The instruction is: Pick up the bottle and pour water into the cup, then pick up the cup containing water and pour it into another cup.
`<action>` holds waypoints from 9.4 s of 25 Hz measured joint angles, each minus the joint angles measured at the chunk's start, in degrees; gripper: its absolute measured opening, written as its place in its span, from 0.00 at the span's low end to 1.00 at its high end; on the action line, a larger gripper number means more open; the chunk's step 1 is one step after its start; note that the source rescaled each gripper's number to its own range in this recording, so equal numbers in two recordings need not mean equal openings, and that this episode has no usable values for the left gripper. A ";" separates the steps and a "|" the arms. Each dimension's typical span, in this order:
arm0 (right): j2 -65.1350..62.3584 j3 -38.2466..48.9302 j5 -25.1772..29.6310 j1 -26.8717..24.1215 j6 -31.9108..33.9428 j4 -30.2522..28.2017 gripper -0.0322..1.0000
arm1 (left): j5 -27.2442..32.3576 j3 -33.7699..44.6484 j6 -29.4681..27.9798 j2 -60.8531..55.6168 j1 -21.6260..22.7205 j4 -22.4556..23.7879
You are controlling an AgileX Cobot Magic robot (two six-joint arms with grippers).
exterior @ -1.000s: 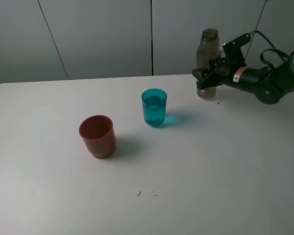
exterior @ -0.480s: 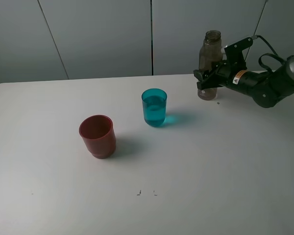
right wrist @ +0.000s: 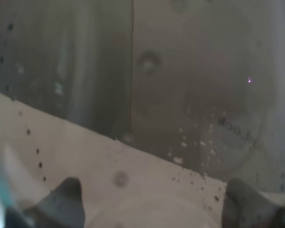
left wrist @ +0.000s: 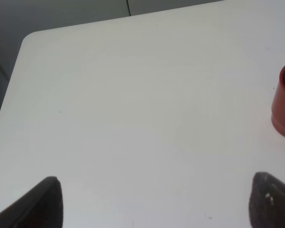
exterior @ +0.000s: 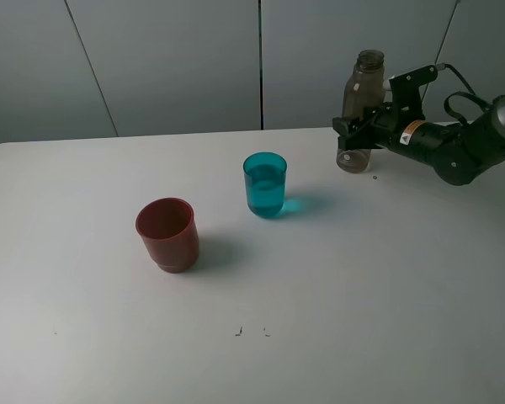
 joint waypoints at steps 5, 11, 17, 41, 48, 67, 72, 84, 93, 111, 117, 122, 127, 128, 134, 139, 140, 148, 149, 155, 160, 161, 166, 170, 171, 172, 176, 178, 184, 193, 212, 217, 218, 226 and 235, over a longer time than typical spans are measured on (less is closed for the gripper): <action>0.00 0.00 -0.64 0.00 2.60 0.00 0.44 | 0.00 0.00 0.00 0.00 0.00 0.00; -0.82 0.00 5.24 0.00 4.78 -1.82 0.96 | 0.00 0.00 0.00 0.00 0.00 0.00; -5.81 5.28 8.87 0.00 4.97 -1.92 0.99 | 0.00 0.00 0.00 0.00 0.00 0.00; -23.61 33.51 7.87 1.62 3.50 -13.69 1.00 | 0.00 0.00 0.00 0.00 0.00 0.00; -17.70 32.62 1.12 5.17 -1.82 -15.14 1.00 | 0.00 0.00 0.00 0.00 0.00 0.00; -3.05 21.40 -11.62 7.79 -7.54 -15.17 1.00 | 0.00 0.00 0.00 0.00 0.00 0.00; -2.02 18.73 -11.72 8.02 -7.54 -15.17 1.00 | 0.00 0.00 0.00 0.00 0.00 0.00; 2.97 12.44 -12.04 10.89 -7.78 -15.55 1.00 | 0.00 0.00 0.12 0.00 0.00 0.00; 5.51 9.65 -13.24 11.03 -7.42 -16.66 1.00 | 0.00 0.00 0.12 0.00 0.00 0.00; 5.97 8.69 -13.65 14.15 -6.91 -15.49 1.00 | 0.00 0.00 0.12 0.00 0.00 0.00; 5.97 6.87 -13.69 15.34 -6.91 -13.67 1.00 | 0.00 0.00 0.12 0.00 0.00 0.00; 6.91 4.55 -13.57 17.37 -6.91 -12.86 1.00 | 0.00 0.00 0.12 0.00 0.00 0.00; 8.78 2.69 -13.49 19.00 -6.48 -11.41 1.00 | 0.00 0.00 0.12 0.00 0.00 0.00; 8.90 2.57 -13.49 19.02 -6.48 -10.99 1.00 | 0.00 0.00 0.12 0.00 0.00 0.00; 9.00 2.18 -13.35 19.02 -6.48 -10.25 1.00 | 0.00 0.00 0.12 0.00 0.00 0.00; 9.00 2.18 -13.35 19.12 -6.48 -10.25 1.00 | 0.00 0.00 0.12 0.00 0.00 0.00; 9.00 2.18 -13.35 19.12 -6.48 -10.25 0.99 | 0.00 0.00 0.12 0.00 0.00 0.00; 9.00 2.11 -12.91 19.23 -6.47 -8.94 0.04 | 0.00 0.00 0.12 0.00 0.00 0.00; 9.00 2.11 -12.91 19.23 -6.30 -8.94 0.04 | 0.00 0.00 0.12 0.00 0.00 0.00; 9.00 2.11 -12.91 19.23 -6.07 -8.82 0.04 | 0.00 0.00 0.12 0.00 0.00 0.00; 9.00 2.11 -12.91 19.23 -5.96 -8.82 0.04 | 0.00 0.00 0.12 0.00 0.00 0.00; 9.00 2.11 -12.91 19.23 -5.96 -8.82 0.04 | 0.00 0.00 0.12 0.00 0.00 0.00; 9.00 2.11 -12.91 19.23 -5.85 -8.72 0.04 | 0.00 0.00 0.12 0.00 0.00 0.00; 9.00 2.11 -13.05 19.23 -5.85 -8.72 0.04 | 0.00 0.00 0.12 0.00 0.00 0.00; 9.00 2.11 -13.02 19.23 -5.85 -8.72 0.04 | 0.00 0.00 0.12 0.00 0.00 0.00; 9.00 2.11 -13.02 19.23 -5.85 -8.72 0.04 | 0.00 0.00 0.12 0.00 0.00 0.00; 8.88 2.11 -13.02 19.23 -5.43 -8.72 0.04 | 0.00 0.00 0.12 0.00 0.00 0.00; 8.31 2.11 -12.12 19.23 -5.43 -8.83 0.04 | 0.00 0.00 0.12 0.00 0.00 0.00; 5.12 2.11 -11.36 19.23 -5.13 -9.06 0.04 | 0.00 0.00 0.12 0.00 0.00 0.00; 3.92 1.46 -10.94 19.79 -2.64 -10.02 0.04 | 0.00 0.00 0.12 0.00 0.00 0.00; 3.92 -11.31 -4.72 26.14 2.13 -12.23 0.04 | 0.00 0.00 0.12 0.00 0.00 0.00; 3.92 -12.44 -2.90 27.08 2.13 -13.38 0.04 | 0.00 0.00 0.12 0.00 0.00 0.00; 3.92 -12.44 -2.79 27.22 2.13 -13.38 0.04 | 0.00 0.00 0.12 0.00 0.00 0.00; 3.92 -12.58 -2.80 28.72 0.84 -14.19 0.04 | 0.00 0.00 0.01 0.00 0.00 0.00; 3.92 -12.58 -2.69 30.13 -4.47 -15.22 0.04 | 0.00 0.00 0.01 0.00 0.00 0.00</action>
